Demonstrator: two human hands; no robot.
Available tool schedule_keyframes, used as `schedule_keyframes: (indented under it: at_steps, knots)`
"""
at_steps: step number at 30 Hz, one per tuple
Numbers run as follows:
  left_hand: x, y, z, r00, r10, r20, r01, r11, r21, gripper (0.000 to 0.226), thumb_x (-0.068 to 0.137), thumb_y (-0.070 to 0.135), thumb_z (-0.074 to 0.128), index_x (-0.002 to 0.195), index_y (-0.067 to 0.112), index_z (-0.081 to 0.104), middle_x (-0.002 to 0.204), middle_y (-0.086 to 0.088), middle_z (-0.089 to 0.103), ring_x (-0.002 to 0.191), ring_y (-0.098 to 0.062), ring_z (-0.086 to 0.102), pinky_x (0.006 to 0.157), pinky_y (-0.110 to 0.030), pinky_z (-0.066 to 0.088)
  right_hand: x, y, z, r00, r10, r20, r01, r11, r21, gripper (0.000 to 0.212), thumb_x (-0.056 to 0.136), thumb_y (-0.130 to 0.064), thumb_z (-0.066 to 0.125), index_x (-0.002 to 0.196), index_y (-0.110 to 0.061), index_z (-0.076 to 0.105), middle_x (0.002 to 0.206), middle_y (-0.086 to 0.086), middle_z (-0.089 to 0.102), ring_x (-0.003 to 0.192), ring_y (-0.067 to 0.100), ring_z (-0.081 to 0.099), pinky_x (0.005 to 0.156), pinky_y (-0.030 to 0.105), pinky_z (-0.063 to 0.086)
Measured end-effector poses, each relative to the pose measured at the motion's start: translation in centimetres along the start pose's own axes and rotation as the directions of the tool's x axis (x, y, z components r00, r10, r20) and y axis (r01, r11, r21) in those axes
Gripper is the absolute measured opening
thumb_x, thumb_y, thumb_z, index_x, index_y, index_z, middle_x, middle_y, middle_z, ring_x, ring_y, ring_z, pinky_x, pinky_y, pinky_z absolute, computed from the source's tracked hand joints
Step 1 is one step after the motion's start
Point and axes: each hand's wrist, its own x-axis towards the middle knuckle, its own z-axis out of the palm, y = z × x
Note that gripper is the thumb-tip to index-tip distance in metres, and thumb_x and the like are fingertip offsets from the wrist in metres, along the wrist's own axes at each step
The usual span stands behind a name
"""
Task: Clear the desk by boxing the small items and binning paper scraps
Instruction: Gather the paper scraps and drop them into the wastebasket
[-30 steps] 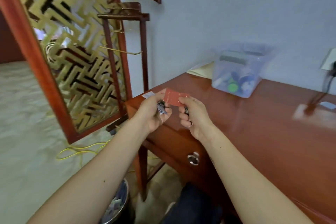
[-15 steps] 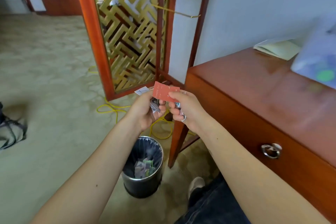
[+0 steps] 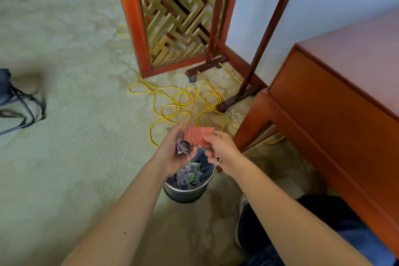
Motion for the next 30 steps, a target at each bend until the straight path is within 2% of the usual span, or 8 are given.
schedule_keyframes:
  at_steps: [7,10,12,15,18,22,27,30]
  knots:
    - [3.7,-1.2,-2.8,0.988,-0.076,-0.134,0.092,0.989,0.118,0.05,0.089,0.05,0.056,0.122,0.013,0.059,0.114,-0.009,0.061,0.096,-0.021,0.059,0.084,-0.034,0.05,4.2,3.4,0.3,0.973,0.224,-0.058,-0.228,0.969,-0.091,0.007,0.095,-0.015,0.053,0.099,-0.018,0.058,0.076,0.003,0.057,0.054,0.011,0.048,0.05,0.021,0.038]
    - [4.8,-1.4,-3.6,0.976,-0.108,-0.191,0.136,0.98,0.142,0.059,0.086,0.061,0.054,0.124,0.015,0.059,0.12,-0.01,0.062,0.103,-0.027,0.062,0.093,-0.044,0.048,5.2,3.6,0.6,0.934,0.348,0.077,-0.348,0.937,-0.02,0.017,0.092,-0.028,0.061,0.107,-0.021,0.059,0.1,0.002,0.066,0.085,0.016,0.062,0.073,0.03,0.05]
    - [5.1,-1.5,-3.4,0.974,-0.158,-0.163,0.185,0.969,0.166,0.071,0.084,0.07,0.049,0.133,0.018,0.054,0.125,-0.005,0.062,0.115,-0.031,0.06,0.102,-0.049,0.041,5.1,3.4,0.7,0.895,0.415,0.162,-0.422,0.907,0.008,0.028,0.091,-0.039,0.058,0.114,-0.022,0.059,0.114,-0.001,0.064,0.104,0.02,0.061,0.094,0.039,0.042]
    - [4.7,-1.1,-2.6,0.959,-0.141,-0.244,0.192,0.961,0.198,0.075,0.094,0.063,0.035,0.152,0.017,0.024,0.15,-0.001,0.037,0.142,-0.03,0.031,0.104,-0.047,0.032,4.9,2.8,0.5,0.891,0.44,0.112,-0.446,0.894,0.034,0.048,0.095,-0.045,0.051,0.136,-0.022,0.045,0.138,0.003,0.043,0.137,0.029,0.035,0.113,0.05,0.023]
    - [5.2,-1.2,-3.1,0.952,-0.123,-0.279,0.185,0.961,0.207,0.075,0.094,0.063,0.035,0.152,0.017,0.022,0.16,-0.004,0.018,0.145,-0.028,0.021,0.102,-0.05,0.032,4.7,2.5,0.4,0.908,0.415,0.064,-0.419,0.901,0.111,0.051,0.097,-0.042,0.049,0.141,-0.019,0.04,0.15,0.01,0.034,0.139,0.031,0.03,0.111,0.049,0.026]
    - [5.4,-1.5,-3.4,0.945,-0.041,-0.324,0.133,0.955,0.265,0.064,0.096,0.055,0.04,0.147,0.017,0.037,0.157,-0.006,0.026,0.146,-0.027,0.021,0.112,-0.053,0.024,4.7,2.7,0.5,0.942,0.335,0.022,-0.336,0.939,0.068,0.048,0.097,-0.039,0.05,0.14,-0.019,0.042,0.15,0.006,0.036,0.136,0.027,0.036,0.108,0.049,0.034]
    - [3.9,-0.8,-1.2,0.965,0.093,-0.246,-0.011,0.949,0.314,0.029,0.096,0.029,0.05,0.12,0.014,0.058,0.125,-0.004,0.06,0.112,-0.019,0.057,0.089,-0.034,0.046,2.9,2.4,0.8,0.99,0.05,-0.13,-0.059,0.996,-0.068,0.018,0.093,-0.017,0.057,0.111,-0.015,0.059,0.108,0.007,0.062,0.093,0.017,0.06,0.082,0.034,0.052]
    - [2.3,0.2,0.9,0.958,0.207,-0.197,-0.138,0.939,0.315,0.019,0.096,0.025,0.052,0.109,0.015,0.061,0.1,-0.001,0.065,0.089,-0.014,0.062,0.076,-0.026,0.052,0.8,1.1,1.1,0.973,-0.159,-0.169,0.144,0.985,-0.094,0.02,0.091,-0.009,0.058,0.11,-0.014,0.061,0.088,0.001,0.061,0.072,0.011,0.057,0.06,0.02,0.046]
